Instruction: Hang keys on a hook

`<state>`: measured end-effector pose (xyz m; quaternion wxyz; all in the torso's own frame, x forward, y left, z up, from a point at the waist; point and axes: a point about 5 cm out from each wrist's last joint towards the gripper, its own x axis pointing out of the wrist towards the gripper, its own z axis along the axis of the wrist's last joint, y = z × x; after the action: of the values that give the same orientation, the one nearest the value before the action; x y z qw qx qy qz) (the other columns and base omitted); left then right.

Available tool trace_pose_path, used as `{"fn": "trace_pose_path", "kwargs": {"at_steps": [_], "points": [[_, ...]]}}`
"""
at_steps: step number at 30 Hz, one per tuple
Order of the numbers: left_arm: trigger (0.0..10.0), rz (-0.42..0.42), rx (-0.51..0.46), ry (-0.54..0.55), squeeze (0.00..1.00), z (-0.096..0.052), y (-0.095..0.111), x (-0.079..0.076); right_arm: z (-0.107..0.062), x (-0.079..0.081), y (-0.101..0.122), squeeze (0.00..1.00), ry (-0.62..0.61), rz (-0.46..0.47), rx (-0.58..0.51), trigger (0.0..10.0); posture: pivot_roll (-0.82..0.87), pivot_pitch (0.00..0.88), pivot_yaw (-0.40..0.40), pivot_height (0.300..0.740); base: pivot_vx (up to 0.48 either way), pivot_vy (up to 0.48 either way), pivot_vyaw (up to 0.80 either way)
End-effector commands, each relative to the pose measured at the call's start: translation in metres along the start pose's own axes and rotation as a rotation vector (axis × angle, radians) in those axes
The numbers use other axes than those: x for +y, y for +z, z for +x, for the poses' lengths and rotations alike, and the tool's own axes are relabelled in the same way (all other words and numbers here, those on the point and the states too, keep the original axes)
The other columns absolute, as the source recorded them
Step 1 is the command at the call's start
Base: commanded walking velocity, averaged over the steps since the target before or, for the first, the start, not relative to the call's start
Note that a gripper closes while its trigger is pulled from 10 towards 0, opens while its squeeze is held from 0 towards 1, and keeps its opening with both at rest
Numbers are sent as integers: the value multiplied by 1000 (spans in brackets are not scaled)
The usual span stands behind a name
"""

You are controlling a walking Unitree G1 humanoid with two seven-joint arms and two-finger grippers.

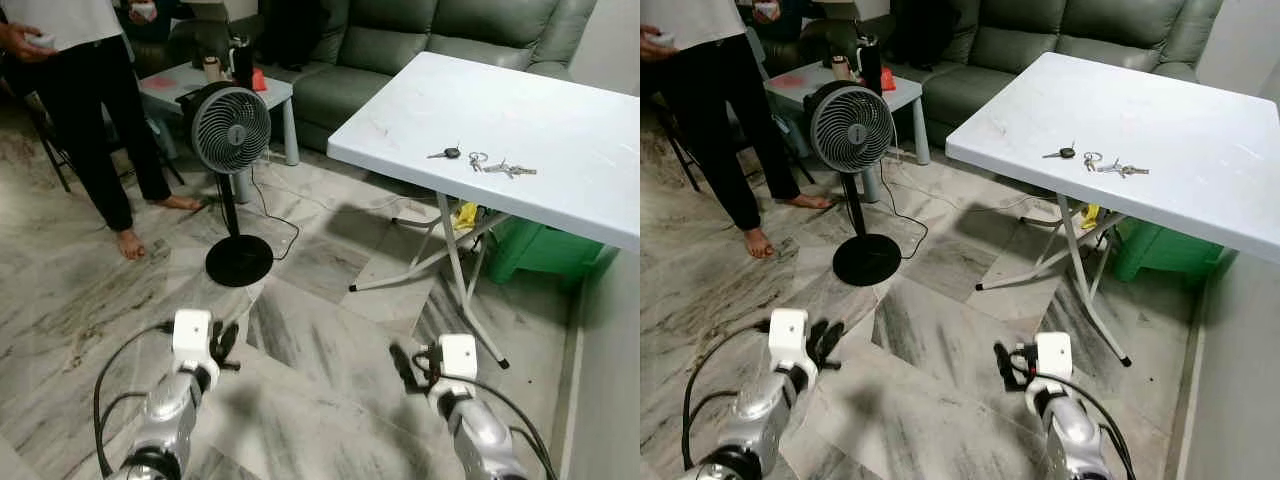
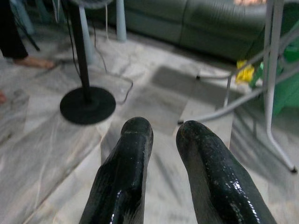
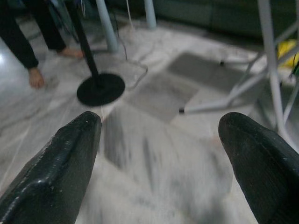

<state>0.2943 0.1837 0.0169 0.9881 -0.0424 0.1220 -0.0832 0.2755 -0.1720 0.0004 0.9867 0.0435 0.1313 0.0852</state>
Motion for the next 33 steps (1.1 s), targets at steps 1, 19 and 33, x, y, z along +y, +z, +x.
{"fn": "trace_pose_path", "kwargs": {"at_steps": [1,19,33], "points": [[10000,-14,-50,19,0,6,12,0,9,2,18,0,-3,-9,-72,10000,-54,0,-11,740,0,0,0],[10000,-24,-388,-86,0,6,95,-16,21,13,123,0,102,-35,-478,10000,-45,0,-26,740,0,0,0],[10000,-84,-453,-165,0,-37,105,-38,-20,33,138,0,110,-81,-590,10000,-55,0,-26,740,0,0,0]]}}
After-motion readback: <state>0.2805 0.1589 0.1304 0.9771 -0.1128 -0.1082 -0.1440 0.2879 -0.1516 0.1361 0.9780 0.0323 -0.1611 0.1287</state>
